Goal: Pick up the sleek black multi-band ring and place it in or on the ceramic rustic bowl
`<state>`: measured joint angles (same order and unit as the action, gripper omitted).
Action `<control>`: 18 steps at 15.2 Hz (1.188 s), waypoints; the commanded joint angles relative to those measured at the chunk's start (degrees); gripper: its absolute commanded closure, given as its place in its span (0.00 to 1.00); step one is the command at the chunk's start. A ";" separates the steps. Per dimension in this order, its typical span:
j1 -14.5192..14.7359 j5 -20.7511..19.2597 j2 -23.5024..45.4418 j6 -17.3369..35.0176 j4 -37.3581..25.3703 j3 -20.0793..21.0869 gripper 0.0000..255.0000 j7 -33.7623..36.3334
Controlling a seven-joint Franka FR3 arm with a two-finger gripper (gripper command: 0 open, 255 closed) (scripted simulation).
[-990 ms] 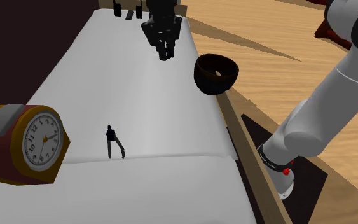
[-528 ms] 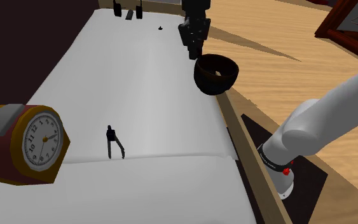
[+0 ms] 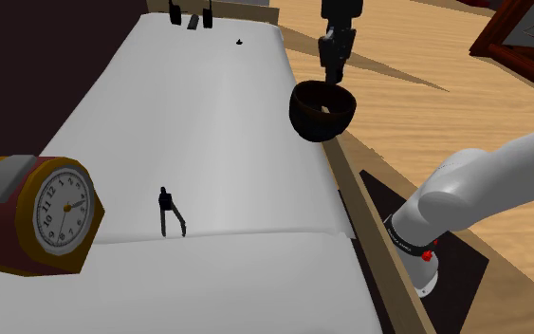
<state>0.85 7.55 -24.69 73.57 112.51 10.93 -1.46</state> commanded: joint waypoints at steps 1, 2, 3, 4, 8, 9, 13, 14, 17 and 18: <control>-0.47 -0.78 -1.31 -0.40 1.10 -1.35 1.00 -1.92; -0.45 -0.76 -1.53 0.35 2.07 -1.33 1.00 -1.98; -0.43 -0.73 -1.75 1.10 3.05 -1.30 1.00 -2.04; -0.41 -0.70 -1.94 1.85 3.98 -1.27 1.00 -2.10; -0.33 -0.58 -2.61 4.84 7.65 -1.12 1.00 -2.32; -0.32 -0.55 -2.75 5.59 8.54 -1.08 1.00 -2.37; -0.24 -0.40 -3.21 8.94 12.35 -0.89 1.00 -2.59; -0.24 -0.40 -3.22 8.93 12.36 -0.89 1.00 -2.59; -0.24 -0.40 -3.21 8.94 12.35 -0.89 1.00 -2.59; -0.24 -0.40 -3.21 8.94 12.35 -0.89 1.00 -2.59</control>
<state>0.60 7.14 -27.93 82.47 124.75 10.02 -4.06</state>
